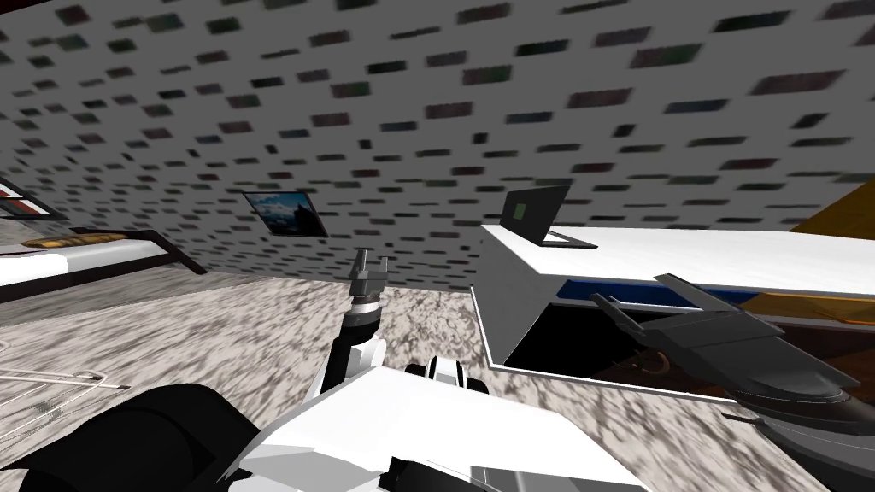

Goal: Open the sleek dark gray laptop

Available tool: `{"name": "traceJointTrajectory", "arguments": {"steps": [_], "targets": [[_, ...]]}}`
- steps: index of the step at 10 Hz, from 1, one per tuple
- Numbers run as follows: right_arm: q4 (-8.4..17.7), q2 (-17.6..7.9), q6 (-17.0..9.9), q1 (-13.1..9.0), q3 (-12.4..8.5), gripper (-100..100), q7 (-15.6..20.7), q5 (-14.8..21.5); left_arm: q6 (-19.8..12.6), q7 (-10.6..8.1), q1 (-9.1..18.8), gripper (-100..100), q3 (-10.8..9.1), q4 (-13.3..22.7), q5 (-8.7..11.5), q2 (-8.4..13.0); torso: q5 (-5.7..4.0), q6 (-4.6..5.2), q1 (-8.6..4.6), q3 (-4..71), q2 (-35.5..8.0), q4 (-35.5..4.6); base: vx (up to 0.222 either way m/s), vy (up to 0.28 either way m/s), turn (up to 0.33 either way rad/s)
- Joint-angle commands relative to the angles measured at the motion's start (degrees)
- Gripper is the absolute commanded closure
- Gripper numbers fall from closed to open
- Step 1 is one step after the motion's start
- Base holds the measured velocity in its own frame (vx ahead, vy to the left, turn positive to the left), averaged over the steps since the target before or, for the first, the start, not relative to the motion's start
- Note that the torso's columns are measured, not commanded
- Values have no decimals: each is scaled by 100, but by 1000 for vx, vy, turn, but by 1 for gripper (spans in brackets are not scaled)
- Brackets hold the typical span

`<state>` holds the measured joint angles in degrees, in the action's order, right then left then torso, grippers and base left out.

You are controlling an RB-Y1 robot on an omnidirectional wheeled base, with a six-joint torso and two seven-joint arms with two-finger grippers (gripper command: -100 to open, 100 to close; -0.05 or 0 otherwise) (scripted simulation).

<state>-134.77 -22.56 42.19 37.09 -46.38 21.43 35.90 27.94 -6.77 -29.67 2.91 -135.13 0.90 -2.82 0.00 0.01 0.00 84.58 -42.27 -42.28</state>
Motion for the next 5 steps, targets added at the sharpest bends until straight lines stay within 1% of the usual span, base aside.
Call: {"name": "traceJointTrajectory", "arguments": {"steps": [1,2,3,4,5], "targets": [[18,-129,112,94,-452,-100,192,296,0,0,0,0,0,0,0,0,1,-2,5,2,3,1,46,43,85],[41,-243,209,182,-610,-100,362,549,0,0,0,0,0,0,0,0,1,0,1,2,3,1,66,50,160],[41,-243,209,182,-778,-100,362,549,0,0,0,0,0,0,0,0,0,-2,2,4,7,2,58,45,76],[41,-243,209,182,-824,-100,362,549,0,0,0,0,0,0,0,0,0,2,0,1,0,0,24,20,-23],[75,-361,304,272,-1052,-100,537,796,0,0,0,0,0,0,0,0,-3,1,-8,-8,-12,-4,37,26,146]]}}
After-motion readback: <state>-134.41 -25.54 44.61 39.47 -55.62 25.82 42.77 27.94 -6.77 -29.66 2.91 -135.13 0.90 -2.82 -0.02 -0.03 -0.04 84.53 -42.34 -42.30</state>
